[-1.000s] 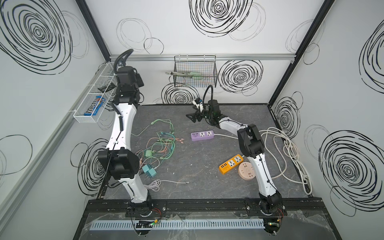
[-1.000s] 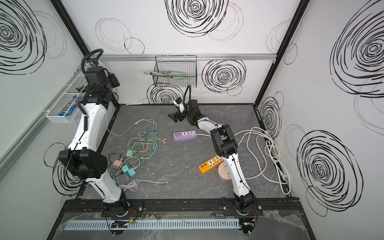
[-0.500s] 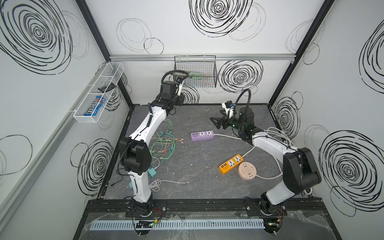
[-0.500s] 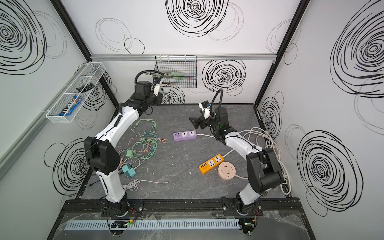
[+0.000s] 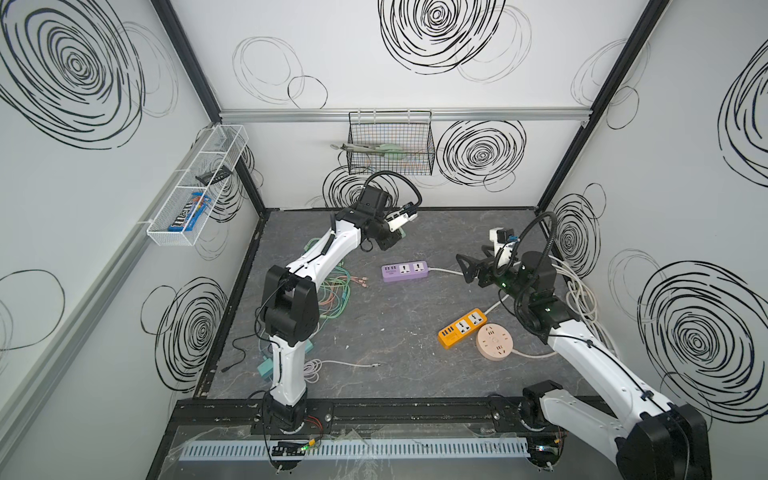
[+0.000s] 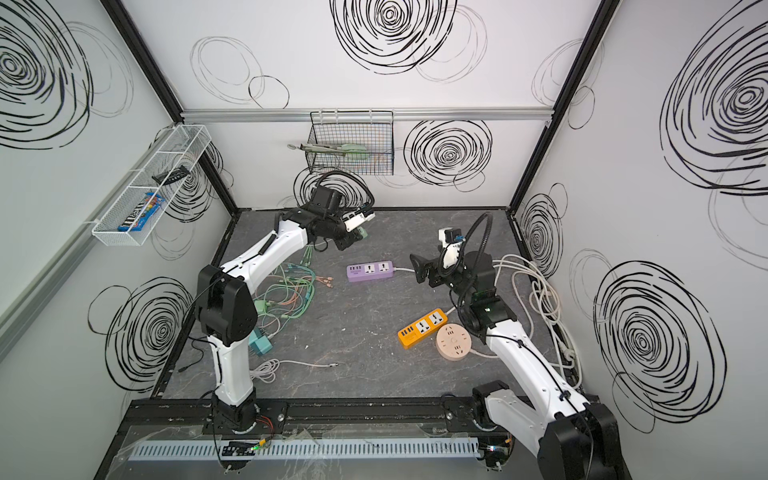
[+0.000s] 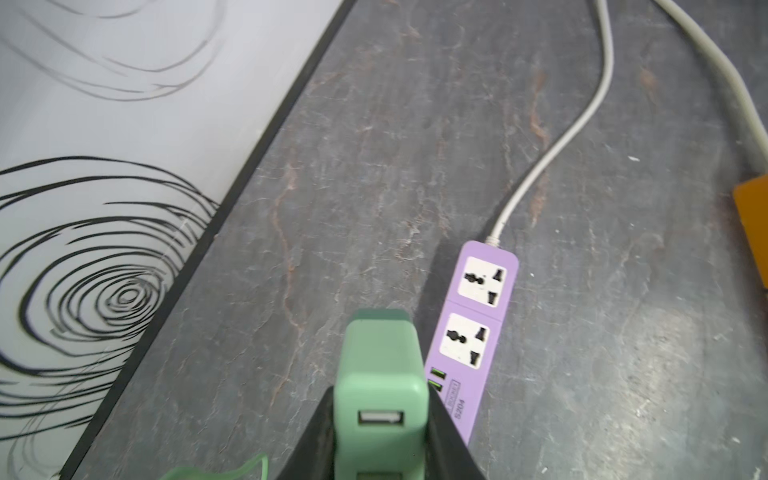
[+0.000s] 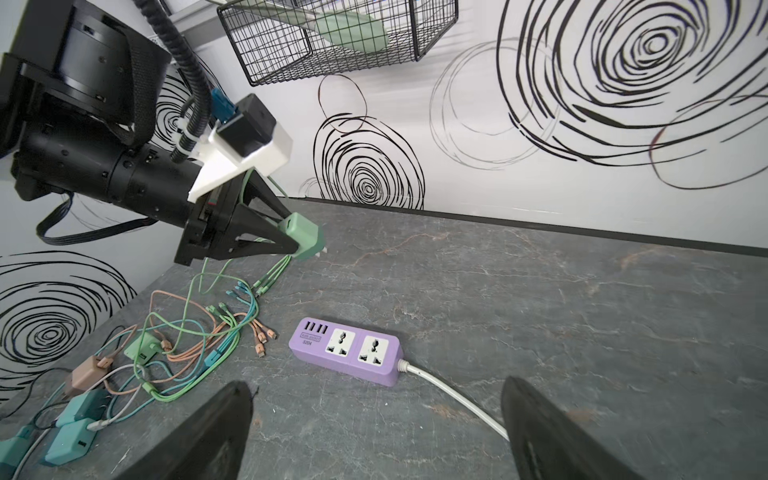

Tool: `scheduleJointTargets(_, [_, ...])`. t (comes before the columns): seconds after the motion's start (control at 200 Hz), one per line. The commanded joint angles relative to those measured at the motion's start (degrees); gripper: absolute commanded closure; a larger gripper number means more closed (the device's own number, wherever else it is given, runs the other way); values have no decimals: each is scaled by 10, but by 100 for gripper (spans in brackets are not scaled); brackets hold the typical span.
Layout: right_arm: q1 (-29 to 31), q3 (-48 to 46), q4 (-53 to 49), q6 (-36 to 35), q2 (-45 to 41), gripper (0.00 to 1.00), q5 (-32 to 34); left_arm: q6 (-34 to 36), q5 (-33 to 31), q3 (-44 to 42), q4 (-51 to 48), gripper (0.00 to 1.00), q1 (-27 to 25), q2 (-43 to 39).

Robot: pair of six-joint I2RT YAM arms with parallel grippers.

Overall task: Insert the plug
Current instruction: 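Bring the charger above the purple strip with the left gripper while the right moves aside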

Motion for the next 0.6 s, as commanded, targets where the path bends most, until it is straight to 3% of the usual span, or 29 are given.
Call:
scheduleJointTargets(0.0, [-3, -12, -52, -8, -22, 3, 30, 58, 24, 46, -67, 100, -2, 17])
scheduleJointTargets(0.29, [-2, -21, -58, -14, -31, 3, 50, 81, 42, 178, -172, 100, -14, 88])
scheduleJointTargets(0.595, [-2, -18, -83, -18, -41, 3, 62, 117, 17, 176, -200, 100, -41, 112])
